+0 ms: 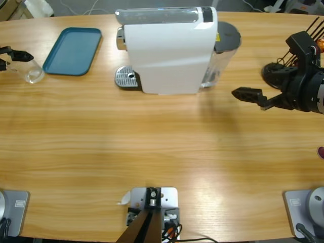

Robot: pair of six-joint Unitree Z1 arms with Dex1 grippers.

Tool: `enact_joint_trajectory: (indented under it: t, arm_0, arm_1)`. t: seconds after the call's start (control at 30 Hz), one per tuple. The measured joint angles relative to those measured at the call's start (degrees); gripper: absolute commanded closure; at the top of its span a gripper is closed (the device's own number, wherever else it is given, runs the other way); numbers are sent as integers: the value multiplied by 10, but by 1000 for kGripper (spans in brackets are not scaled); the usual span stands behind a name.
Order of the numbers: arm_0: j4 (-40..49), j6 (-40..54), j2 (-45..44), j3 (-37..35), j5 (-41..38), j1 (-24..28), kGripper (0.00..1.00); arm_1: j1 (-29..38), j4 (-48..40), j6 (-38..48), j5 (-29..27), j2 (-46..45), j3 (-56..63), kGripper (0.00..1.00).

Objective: Pour coffee

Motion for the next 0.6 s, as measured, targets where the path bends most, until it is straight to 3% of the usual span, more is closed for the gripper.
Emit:
enact_joint_trajectory:
  t: [0.6]
  arm_0:
    - [-22,0,38,0,0,3,55]
  arm_1:
    - [0,-5,0,3,2,0,0]
